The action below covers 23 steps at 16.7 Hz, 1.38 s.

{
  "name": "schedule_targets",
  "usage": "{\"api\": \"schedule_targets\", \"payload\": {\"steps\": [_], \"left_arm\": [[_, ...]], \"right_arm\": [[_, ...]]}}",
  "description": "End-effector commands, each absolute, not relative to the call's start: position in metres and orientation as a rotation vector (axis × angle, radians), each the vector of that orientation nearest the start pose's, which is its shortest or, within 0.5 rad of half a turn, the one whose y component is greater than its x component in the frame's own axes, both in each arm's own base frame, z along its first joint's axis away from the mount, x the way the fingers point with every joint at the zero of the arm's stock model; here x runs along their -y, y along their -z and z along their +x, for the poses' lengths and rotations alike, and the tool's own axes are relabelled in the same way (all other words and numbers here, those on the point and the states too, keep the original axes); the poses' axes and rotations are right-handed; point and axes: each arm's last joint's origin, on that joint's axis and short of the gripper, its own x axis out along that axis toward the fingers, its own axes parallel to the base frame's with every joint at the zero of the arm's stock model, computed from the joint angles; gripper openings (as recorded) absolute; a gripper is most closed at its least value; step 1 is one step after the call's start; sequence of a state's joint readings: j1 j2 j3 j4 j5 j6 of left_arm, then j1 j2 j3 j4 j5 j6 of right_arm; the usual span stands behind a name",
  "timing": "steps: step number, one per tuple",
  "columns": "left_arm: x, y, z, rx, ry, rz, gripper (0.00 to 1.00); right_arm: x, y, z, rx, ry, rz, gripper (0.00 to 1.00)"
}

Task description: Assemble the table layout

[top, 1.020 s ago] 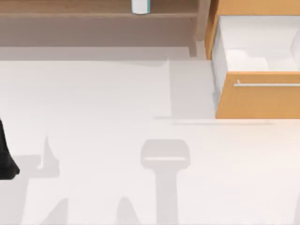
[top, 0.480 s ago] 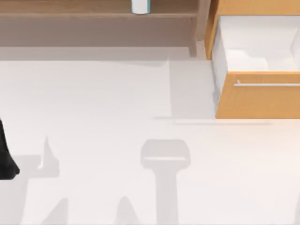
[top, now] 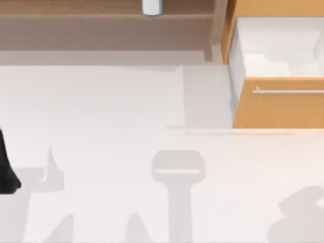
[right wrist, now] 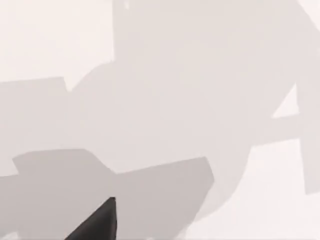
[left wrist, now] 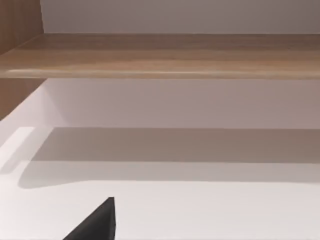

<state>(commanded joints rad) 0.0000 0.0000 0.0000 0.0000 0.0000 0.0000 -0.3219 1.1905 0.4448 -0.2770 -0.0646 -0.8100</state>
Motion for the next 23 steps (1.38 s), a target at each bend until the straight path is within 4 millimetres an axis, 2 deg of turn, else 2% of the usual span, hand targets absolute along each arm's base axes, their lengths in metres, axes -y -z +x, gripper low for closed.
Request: {"api": "schedule_targets", "payload": {"steps": [5, 12, 17, 23], "left_arm": [[0.001, -0.16, 0.106, 0.0, 0.0, 0.0, 1.0], [0.001, -0.16, 0.106, 0.0, 0.0, 0.0, 1.0], [0.001, -0.16, 0.106, 0.0, 0.0, 0.0, 1.0], [0.001, -0.16, 0.106, 0.0, 0.0, 0.0, 1.0]], "right_arm": [[0.026, -0.126, 0.215, -0.682, -0.258, -0.939, 1.0], [-0.026, -0.101, 0.216, -0.303, -0.223, -1.358, 1.0], [-0.052, -0.095, 0.219, -0.117, -0.104, -1.516, 1.0], [-0.07, -0.089, 0.227, -0.012, 0.002, -1.57, 1.0]]}}
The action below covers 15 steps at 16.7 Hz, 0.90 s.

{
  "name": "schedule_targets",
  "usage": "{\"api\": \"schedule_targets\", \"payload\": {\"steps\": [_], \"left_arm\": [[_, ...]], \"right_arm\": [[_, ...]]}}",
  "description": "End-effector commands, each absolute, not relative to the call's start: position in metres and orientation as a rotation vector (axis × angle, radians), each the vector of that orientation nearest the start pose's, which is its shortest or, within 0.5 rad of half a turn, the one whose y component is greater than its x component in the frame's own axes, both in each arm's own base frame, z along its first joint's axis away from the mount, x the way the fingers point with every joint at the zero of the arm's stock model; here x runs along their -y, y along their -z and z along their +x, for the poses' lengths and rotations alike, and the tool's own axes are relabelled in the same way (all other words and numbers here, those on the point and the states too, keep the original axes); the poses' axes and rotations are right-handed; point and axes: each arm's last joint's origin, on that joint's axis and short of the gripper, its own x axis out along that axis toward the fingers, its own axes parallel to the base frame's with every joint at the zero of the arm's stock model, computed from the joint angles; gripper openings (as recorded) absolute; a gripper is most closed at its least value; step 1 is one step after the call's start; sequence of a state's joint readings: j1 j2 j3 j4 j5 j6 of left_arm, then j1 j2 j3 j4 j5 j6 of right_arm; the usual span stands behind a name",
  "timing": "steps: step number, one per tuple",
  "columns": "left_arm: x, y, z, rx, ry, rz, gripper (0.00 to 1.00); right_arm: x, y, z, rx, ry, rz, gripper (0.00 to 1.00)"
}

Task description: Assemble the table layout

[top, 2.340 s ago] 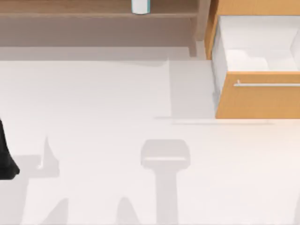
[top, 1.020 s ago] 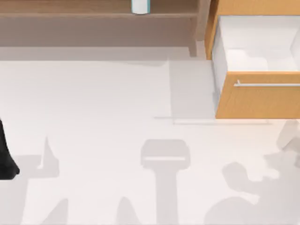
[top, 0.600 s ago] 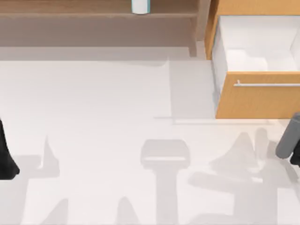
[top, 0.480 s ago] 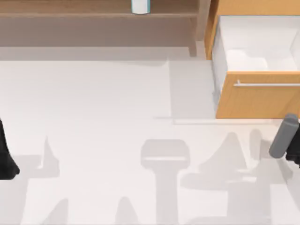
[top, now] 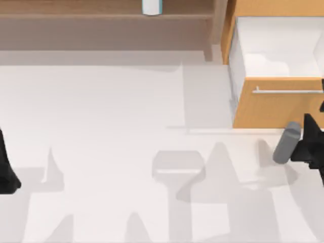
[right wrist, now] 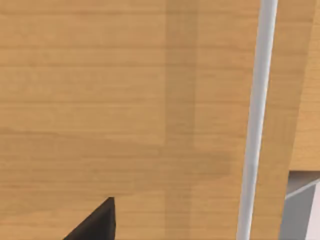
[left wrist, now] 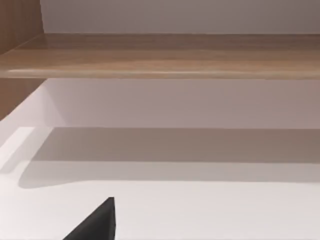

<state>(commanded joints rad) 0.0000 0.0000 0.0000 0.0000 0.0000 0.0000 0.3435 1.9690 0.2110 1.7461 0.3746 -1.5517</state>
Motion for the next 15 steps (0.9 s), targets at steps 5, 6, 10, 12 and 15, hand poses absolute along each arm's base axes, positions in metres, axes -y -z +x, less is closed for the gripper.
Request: {"api": "schedule_targets", "payload": {"steps": [5, 6, 10, 12, 15], "left_arm": [[0.001, -0.16, 0.106, 0.0, 0.0, 0.0, 1.0], [0.001, -0.16, 0.106, 0.0, 0.0, 0.0, 1.0], [0.001, -0.16, 0.106, 0.0, 0.0, 0.0, 1.0], [0.001, -0.16, 0.106, 0.0, 0.0, 0.0, 1.0], [0.001, -0.16, 0.106, 0.0, 0.0, 0.0, 1.0]], "right_arm": [[-0.071, -0.089, 0.228, -0.008, 0.008, -1.571, 1.0], [-0.07, -0.088, 0.227, -0.017, 0.003, -1.573, 1.0], [-0.071, -0.089, 0.238, -0.007, 0.008, -1.571, 1.0], [-0.071, -0.089, 0.247, -0.008, 0.008, -1.571, 1.0], [-0.071, -0.089, 0.253, -0.008, 0.008, -1.571, 1.0]]}}
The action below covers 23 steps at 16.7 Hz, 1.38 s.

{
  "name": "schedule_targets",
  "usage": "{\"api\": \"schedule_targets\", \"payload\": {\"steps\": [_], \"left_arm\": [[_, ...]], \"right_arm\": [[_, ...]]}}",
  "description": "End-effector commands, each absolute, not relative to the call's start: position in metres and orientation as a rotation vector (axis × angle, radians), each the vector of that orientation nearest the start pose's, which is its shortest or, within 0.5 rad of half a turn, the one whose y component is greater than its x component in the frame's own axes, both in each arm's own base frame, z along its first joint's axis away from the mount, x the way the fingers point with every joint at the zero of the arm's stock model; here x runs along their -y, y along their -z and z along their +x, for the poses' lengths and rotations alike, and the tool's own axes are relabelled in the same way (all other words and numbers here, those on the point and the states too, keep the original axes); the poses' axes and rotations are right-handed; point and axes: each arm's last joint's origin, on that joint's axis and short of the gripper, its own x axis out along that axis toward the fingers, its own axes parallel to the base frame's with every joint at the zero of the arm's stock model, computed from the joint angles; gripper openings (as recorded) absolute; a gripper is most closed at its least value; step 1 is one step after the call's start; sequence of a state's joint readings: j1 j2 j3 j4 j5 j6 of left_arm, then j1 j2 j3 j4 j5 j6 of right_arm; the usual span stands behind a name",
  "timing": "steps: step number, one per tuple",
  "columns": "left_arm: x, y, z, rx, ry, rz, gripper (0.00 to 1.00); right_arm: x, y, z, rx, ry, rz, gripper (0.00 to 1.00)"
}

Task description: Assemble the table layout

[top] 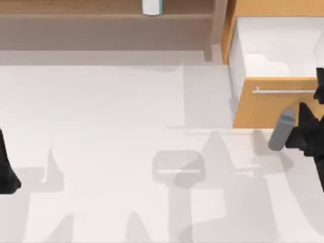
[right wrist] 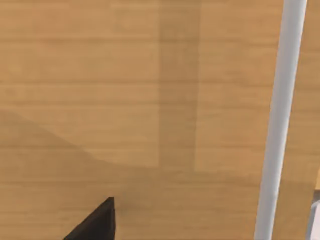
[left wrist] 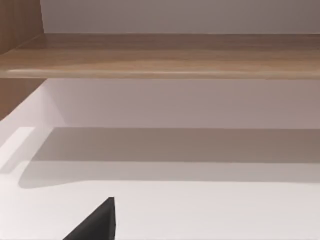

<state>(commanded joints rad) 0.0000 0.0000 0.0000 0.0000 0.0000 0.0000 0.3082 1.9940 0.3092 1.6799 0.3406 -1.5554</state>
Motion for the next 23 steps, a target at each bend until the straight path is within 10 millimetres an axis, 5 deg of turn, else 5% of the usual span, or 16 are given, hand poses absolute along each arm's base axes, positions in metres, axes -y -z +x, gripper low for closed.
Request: {"api": "schedule_targets", "payload": {"steps": [3, 16, 23], "left_arm": [[0.0012, -0.16, 0.1057, 0.0, 0.0, 0.0, 1.0], [0.0012, -0.16, 0.1057, 0.0, 0.0, 0.0, 1.0], [0.0012, -0.16, 0.1057, 0.0, 0.0, 0.0, 1.0]], "right_arm": [[-0.0711, -0.0892, 0.2525, -0.008, 0.008, -1.571, 1.0], [-0.0711, -0.0892, 0.2525, -0.008, 0.008, -1.571, 0.02], [-0.0711, -0.0892, 0.2525, -0.008, 0.008, -1.571, 0.0]]}}
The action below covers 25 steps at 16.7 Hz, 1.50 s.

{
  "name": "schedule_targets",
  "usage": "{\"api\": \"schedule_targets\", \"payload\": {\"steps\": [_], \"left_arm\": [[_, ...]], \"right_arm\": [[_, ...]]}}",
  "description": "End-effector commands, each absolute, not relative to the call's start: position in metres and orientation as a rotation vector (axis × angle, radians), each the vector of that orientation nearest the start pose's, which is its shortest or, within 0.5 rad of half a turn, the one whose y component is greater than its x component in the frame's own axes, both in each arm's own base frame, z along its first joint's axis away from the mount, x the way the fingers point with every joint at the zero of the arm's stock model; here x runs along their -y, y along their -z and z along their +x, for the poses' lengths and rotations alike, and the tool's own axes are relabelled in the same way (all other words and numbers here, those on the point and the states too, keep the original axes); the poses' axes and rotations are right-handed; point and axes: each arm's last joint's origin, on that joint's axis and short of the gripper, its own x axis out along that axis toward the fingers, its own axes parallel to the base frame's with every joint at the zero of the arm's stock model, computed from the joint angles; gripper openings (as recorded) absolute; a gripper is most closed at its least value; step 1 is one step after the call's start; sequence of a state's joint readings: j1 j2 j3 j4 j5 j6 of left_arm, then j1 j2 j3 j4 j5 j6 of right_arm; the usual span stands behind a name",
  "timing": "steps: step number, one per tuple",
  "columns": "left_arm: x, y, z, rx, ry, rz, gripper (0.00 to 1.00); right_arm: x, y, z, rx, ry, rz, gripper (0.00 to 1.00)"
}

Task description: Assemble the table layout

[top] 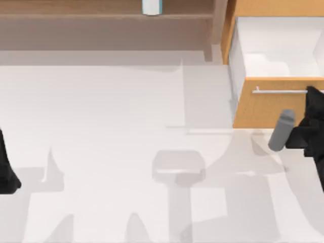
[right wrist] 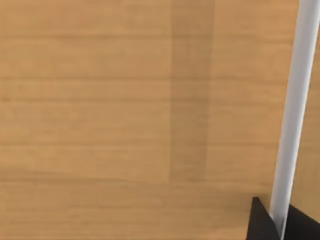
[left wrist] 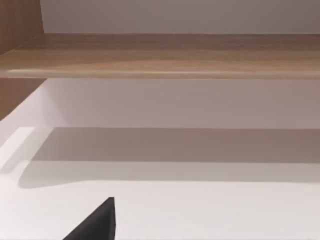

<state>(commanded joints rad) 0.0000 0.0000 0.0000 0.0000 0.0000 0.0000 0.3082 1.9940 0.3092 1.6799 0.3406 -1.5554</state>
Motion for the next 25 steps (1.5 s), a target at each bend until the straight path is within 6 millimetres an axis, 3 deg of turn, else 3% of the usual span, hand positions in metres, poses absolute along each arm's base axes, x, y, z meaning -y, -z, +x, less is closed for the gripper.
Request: {"api": "schedule_targets", "payload": {"steps": [4, 12, 19, 25], "left_arm": [[0.001, -0.16, 0.106, 0.0, 0.0, 0.0, 1.0], [0.001, -0.16, 0.106, 0.0, 0.0, 0.0, 1.0], [0.001, -0.16, 0.106, 0.0, 0.0, 0.0, 1.0], [0.001, -0.16, 0.106, 0.0, 0.0, 0.0, 1.0]], "right_arm": [[-0.072, -0.089, 0.256, -0.008, 0.005, -1.568, 0.0], [-0.071, -0.088, 0.31, -0.012, 0.003, -1.57, 0.0], [-0.072, -0.089, 0.317, -0.006, 0.003, -1.566, 0.0], [-0.072, -0.088, 0.355, -0.009, 0.001, -1.568, 0.0]]}}
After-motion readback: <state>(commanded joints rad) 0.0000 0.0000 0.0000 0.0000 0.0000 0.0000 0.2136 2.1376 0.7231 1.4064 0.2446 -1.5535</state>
